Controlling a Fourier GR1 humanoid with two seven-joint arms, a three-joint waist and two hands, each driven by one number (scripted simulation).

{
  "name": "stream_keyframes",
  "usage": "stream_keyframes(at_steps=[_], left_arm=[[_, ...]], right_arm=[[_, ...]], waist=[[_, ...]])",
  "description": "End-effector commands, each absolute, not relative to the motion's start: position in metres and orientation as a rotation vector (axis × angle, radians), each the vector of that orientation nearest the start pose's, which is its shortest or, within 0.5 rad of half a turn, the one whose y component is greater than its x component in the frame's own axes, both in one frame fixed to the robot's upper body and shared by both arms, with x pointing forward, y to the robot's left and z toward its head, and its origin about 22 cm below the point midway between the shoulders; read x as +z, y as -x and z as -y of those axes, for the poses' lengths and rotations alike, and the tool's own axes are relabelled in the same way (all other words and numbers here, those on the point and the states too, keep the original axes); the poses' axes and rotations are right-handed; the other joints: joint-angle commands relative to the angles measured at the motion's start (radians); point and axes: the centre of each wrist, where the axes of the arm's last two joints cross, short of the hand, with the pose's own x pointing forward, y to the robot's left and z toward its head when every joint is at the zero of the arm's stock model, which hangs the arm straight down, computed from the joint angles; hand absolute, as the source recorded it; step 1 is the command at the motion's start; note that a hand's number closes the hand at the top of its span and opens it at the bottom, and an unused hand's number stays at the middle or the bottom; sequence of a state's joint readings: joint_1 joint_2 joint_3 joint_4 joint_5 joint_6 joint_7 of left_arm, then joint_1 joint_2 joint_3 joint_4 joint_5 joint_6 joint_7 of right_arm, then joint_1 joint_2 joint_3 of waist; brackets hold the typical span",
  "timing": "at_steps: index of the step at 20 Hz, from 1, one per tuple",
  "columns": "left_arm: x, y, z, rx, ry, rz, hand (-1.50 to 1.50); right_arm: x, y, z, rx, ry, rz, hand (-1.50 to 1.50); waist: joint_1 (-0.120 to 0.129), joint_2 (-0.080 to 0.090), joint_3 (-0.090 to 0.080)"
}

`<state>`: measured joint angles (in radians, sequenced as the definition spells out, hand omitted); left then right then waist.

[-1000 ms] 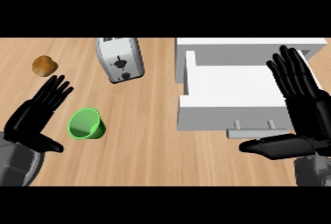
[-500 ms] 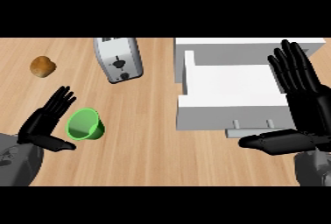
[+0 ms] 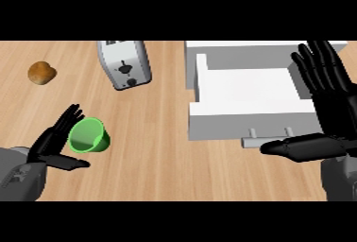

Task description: Pick up the cup, place it into the drawer and close the drawer

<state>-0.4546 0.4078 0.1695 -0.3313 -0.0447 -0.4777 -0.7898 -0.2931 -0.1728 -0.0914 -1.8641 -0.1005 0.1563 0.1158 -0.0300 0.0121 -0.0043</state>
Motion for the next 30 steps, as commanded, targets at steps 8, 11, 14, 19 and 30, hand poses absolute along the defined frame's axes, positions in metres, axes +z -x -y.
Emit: stream_keyframes(at_steps=[8, 11, 14, 19, 30], left_arm=[[-0.112, -0.266, -0.384, -0.157, 0.266, 1.65, -1.5], [-0.119, -0.273, -0.361, -0.166, 0.284, 1.66, -1.5], [-0.117, -0.275, -0.364, -0.158, 0.292, 1.671, -1.5], [-0.109, -0.292, -0.353, -0.17, 0.322, 1.682, -1.5], [-0.112, -0.297, -0.332, -0.17, 0.497, 1.748, 1.5]], right_arm=[[0.159, -0.28, 0.249, 0.271, -0.1, 2.013, -1.5], [0.168, -0.28, 0.248, 0.283, -0.08, 2.008, -1.5], [0.156, -0.271, 0.253, 0.301, -0.094, 2.008, -1.5], [0.153, -0.279, 0.255, 0.29, -0.084, 2.012, -1.5], [0.159, -0.285, 0.25, 0.287, -0.057, 1.999, -1.5]], waist=[[-0.009, 0.006, -0.002], [-0.009, 0.004, -0.002], [-0.021, 0.007, -0.003], [-0.02, 0.012, -0.003], [-0.004, 0.01, -0.004]])
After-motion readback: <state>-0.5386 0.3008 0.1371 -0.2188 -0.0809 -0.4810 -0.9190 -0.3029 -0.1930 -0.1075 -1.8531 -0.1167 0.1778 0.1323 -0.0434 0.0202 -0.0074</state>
